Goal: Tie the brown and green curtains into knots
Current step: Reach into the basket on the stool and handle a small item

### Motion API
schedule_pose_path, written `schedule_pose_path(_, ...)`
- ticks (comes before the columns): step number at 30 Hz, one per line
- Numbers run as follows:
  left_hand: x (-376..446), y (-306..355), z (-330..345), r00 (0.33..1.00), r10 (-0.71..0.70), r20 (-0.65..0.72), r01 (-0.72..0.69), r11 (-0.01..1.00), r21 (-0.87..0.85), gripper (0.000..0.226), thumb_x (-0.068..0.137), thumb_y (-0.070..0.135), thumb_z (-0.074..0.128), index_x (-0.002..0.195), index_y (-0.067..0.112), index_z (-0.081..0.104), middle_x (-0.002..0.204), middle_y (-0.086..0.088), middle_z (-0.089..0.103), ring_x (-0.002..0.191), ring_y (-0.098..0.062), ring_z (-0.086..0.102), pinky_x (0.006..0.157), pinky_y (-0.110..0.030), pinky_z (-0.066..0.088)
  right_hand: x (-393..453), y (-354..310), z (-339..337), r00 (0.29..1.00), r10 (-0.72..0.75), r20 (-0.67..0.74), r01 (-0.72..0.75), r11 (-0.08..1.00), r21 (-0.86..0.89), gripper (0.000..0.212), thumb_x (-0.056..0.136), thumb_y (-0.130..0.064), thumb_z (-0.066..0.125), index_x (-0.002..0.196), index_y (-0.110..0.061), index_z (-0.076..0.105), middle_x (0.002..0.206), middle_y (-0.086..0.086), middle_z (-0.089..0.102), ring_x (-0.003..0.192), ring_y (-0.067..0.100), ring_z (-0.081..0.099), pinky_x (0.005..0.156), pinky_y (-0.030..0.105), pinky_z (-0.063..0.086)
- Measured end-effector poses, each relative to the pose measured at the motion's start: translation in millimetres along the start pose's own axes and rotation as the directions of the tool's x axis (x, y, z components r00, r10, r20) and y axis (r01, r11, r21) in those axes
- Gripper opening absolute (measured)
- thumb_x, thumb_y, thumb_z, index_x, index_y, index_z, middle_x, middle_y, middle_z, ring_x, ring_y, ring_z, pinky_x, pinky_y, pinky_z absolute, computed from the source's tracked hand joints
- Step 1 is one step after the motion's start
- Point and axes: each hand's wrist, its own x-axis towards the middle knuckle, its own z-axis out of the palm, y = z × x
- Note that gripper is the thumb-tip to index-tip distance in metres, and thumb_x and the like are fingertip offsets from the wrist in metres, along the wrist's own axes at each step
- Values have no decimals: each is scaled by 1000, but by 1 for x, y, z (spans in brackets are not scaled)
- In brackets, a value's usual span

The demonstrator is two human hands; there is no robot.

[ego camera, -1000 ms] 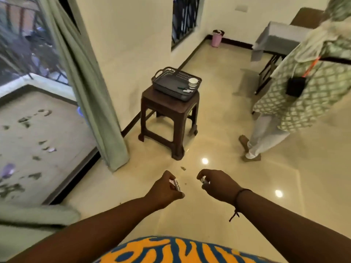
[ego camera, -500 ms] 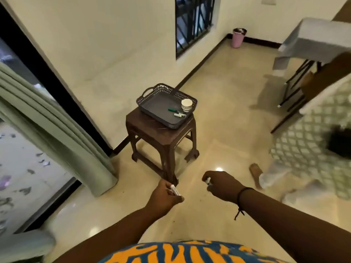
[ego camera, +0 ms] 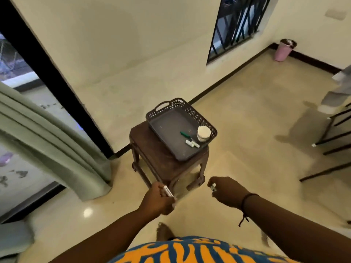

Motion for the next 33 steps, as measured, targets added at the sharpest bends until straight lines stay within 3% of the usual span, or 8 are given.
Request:
schedule_pose_path(5, 68, 58, -7, 996, 57, 74, -73, 968, 241, 49, 68, 26, 79, 104, 18, 46, 88, -3, 60, 79, -16, 57, 67, -27, 45, 56, 15, -47, 1000, 2, -22, -1, 1000, 29, 26, 87, -21, 56, 112, -28, 59, 113, 3, 65, 103, 23, 59, 74, 23, 38)
schedule_pose_path(8, 101, 86, -10, 998, 18, 67, -35, 964, 264, 51, 69, 31, 76, 107, 22, 44, 97, -5, 62, 89, -20, 61, 78, -34, 52, 97, 16, -64, 999, -14, -49, 18, 996, 93, 30, 86, -18, 56, 113, -29, 58, 113, 4, 66, 103, 23, 59, 77, 25, 41)
schedule_pose_path(12, 126, 102, 3, 999, -20, 41, 10, 973, 230, 54, 70, 32, 79, 106, 23, 41, 93, -1, 58, 82, -16, 56, 72, -31, 47, 143, 14, -70, 996, -92, -4, 92, 994, 54, 33, 85, -17, 53, 117, -24, 58, 114, 6, 65, 106, 26, 59, 80, 30, 45)
schedule_pose_path(18, 175, 116, 36, 986, -161, -48, 168, 962, 216, 51, 75, 28, 76, 112, 15, 43, 81, 0, 57, 77, -17, 58, 75, -36, 50, 245, 12, -71, 955, -274, 112, 266, 960, 83, 31, 84, -12, 55, 115, -16, 59, 109, 14, 66, 104, 33, 59, 79, 30, 43)
schedule_pose_path(22, 203, 118, 68, 968, -233, -93, 250, 909, 332, 54, 82, 33, 68, 123, 15, 39, 114, -9, 61, 103, -28, 61, 87, -36, 50, 278, 14, -59, 906, -377, 193, 372, 926, 63, 28, 87, -15, 56, 115, -14, 59, 108, 13, 67, 102, 31, 62, 79, 28, 44)
schedule_pose_path(26, 219, 119, 81, 938, -302, -172, 347, 839, 418, 46, 87, 33, 59, 123, 13, 41, 113, -10, 62, 100, -29, 61, 77, -34, 44, 294, 11, -40, 863, -429, 266, 422, 902, 86, 20, 87, -22, 57, 106, -15, 59, 99, 11, 69, 94, 32, 65, 78, 33, 49)
schedule_pose_path(29, 222, 117, 83, 897, -406, -174, 442, 838, 319, 55, 87, 34, 61, 132, 13, 38, 126, -13, 58, 112, -30, 58, 94, -38, 48, 297, 9, -37, 861, -443, 252, 441, 895, 68, 17, 89, -24, 52, 104, -15, 56, 99, 12, 67, 92, 32, 64, 77, 35, 50)
schedule_pose_path(33, 197, 117, 77, 911, -382, -159, 406, 899, 163, 60, 88, 29, 63, 140, 15, 35, 131, -11, 55, 113, -30, 58, 92, -34, 48, 292, 9, -37, 850, -464, 251, 470, 882, 36, 13, 89, -22, 52, 101, -16, 56, 96, 10, 67, 90, 30, 65, 76, 34, 51)
